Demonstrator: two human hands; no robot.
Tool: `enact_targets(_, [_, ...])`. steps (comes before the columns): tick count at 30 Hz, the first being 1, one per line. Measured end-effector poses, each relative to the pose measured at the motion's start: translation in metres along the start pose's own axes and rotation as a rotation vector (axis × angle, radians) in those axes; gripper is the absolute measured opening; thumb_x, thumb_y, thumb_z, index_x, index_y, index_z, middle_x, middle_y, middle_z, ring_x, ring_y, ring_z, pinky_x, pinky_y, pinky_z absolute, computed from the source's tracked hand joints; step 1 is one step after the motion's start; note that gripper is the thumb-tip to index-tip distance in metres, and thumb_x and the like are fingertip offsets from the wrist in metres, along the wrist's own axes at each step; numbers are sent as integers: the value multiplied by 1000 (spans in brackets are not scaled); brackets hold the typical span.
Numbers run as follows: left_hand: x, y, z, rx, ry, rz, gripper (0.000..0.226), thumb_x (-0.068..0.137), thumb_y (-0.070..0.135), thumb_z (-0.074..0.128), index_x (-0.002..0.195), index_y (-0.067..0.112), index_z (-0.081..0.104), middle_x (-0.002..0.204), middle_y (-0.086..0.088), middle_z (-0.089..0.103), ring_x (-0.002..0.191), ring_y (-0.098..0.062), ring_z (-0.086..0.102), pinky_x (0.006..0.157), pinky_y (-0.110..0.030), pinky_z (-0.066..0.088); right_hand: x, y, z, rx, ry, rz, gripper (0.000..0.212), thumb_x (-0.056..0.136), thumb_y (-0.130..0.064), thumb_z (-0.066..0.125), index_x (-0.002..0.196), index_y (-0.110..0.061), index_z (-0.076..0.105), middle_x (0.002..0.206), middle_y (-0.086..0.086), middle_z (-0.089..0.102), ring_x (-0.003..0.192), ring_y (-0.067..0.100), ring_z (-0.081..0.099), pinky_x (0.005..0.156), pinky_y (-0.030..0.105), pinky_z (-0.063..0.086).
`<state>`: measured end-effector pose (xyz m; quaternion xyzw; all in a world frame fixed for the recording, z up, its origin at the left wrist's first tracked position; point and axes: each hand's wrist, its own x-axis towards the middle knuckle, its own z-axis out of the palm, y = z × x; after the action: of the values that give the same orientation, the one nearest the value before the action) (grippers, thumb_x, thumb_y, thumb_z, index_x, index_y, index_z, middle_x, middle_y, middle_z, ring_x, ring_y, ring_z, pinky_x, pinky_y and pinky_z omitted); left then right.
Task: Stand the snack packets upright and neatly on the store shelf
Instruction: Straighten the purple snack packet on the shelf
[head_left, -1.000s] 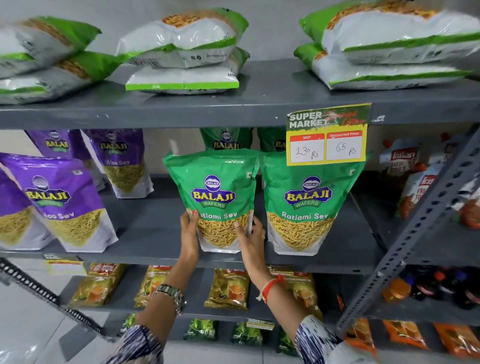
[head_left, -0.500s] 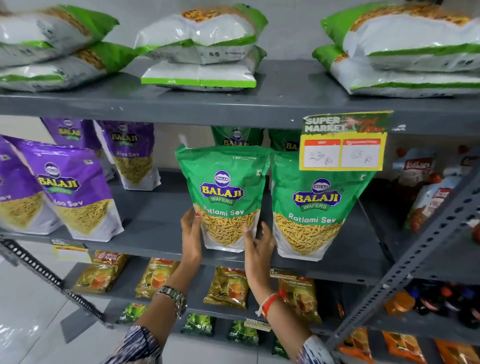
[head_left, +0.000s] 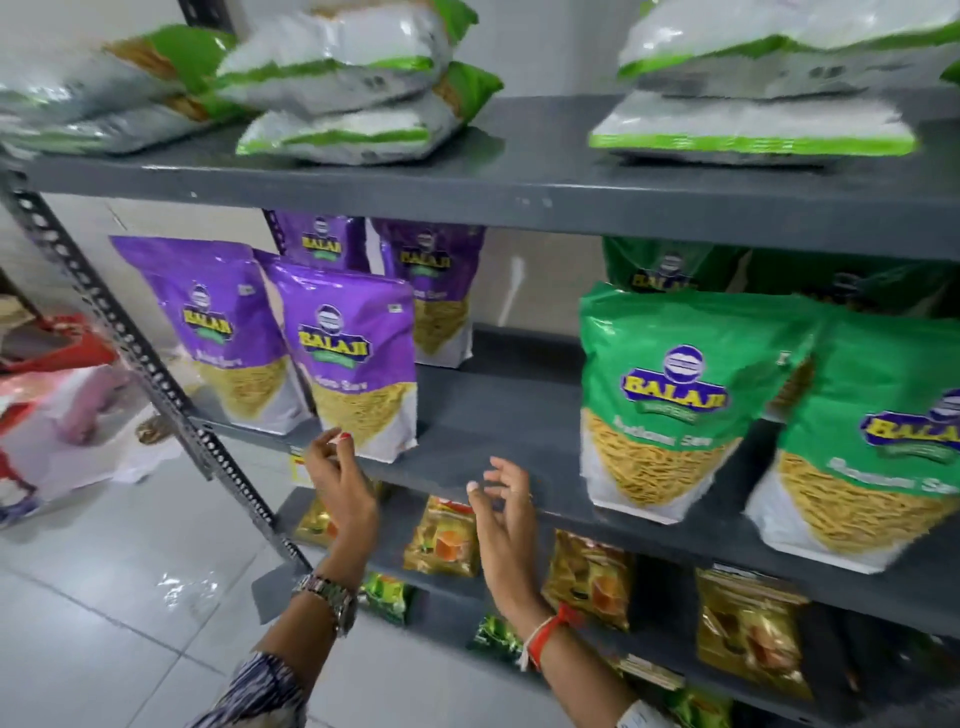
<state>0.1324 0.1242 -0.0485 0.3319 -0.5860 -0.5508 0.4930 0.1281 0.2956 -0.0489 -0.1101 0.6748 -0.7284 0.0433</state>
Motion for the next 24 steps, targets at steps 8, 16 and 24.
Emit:
enact_targets(8, [112, -21, -16, -68, -349, -161, 46, 99, 22, 32, 140, 0, 27, 148, -22, 32, 137, -32, 33, 115, -42, 27, 72, 6, 132, 113, -31, 159, 59, 93, -21, 52, 144, -11, 24, 150, 11, 33, 137, 23, 35, 115, 44, 29])
enact_targets(16, [124, -34, -20, -144, -598, -229, 48, 99, 30, 28, 145, 26, 14, 146, 11, 22, 132, -4, 26, 97, -11, 31, 94, 12, 166, 190, 117, 157, 55, 92, -22, 52, 142, -12, 29, 148, 12, 38, 135, 25, 40, 112, 51, 34])
enact_targets(24, [122, -38, -34, -135, -622, -159, 50, 97, 35, 29, 145, 25, 17, 149, 11, 22, 139, -9, 23, 108, -27, 25, 85, 16, 168, 209, 94, 117, 48, 91, -27, 53, 135, -19, 36, 133, 8, 53, 112, 13, 58, 82, 21, 52])
